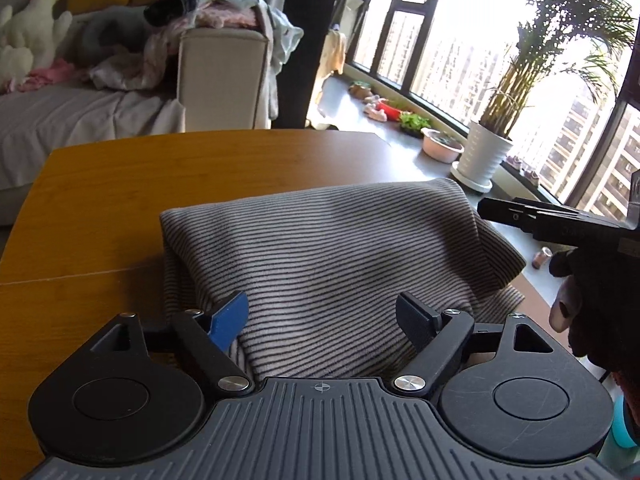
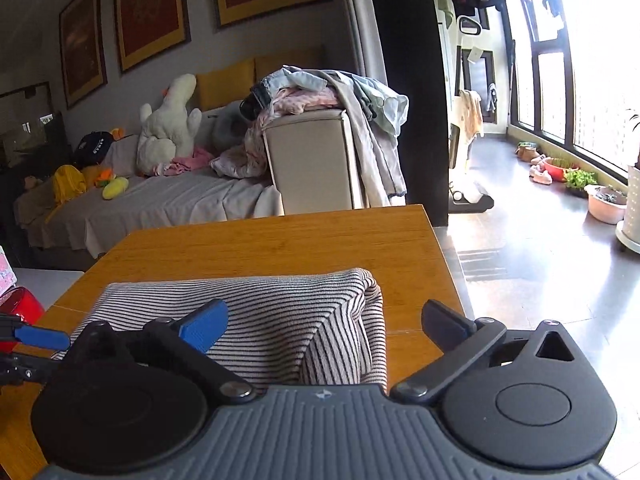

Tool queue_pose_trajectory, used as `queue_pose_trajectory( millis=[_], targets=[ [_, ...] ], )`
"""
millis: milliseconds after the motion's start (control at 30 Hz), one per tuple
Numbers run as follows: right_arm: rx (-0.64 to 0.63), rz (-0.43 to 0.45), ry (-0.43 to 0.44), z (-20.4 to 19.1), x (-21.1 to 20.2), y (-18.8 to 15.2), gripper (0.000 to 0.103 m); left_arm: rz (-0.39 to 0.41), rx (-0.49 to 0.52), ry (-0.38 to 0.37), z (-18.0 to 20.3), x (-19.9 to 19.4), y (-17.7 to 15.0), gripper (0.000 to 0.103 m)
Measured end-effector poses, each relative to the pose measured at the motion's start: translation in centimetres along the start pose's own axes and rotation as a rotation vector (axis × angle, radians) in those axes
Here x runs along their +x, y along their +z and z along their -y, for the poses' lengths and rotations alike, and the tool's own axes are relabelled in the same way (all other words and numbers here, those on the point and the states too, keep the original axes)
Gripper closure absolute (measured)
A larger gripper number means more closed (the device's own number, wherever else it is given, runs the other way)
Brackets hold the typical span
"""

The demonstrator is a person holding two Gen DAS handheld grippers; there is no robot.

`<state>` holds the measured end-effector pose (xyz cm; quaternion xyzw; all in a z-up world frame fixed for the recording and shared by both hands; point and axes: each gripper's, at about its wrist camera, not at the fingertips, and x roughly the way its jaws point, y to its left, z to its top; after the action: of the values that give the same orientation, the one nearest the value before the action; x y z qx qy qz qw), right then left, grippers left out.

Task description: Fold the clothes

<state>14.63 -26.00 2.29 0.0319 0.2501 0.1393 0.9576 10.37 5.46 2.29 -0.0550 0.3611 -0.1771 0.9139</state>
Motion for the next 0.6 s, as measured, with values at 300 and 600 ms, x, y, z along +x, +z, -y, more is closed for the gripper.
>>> queue_pose_trajectory(
  millis=[300,600],
  targets=[
    [-0.188,-0.168,-0.169,-0.7,4.0,-2.7,0.000,-0.044,-0.048,-0.037,-1.5,2.6,-0.9,0.008],
    [-0.029,-0.236,-0.014,-0.1,0.5,-5.9,0.000,-0.009,-0.008,0.013,-2.5,5.8,1.5,0.005]
  ],
)
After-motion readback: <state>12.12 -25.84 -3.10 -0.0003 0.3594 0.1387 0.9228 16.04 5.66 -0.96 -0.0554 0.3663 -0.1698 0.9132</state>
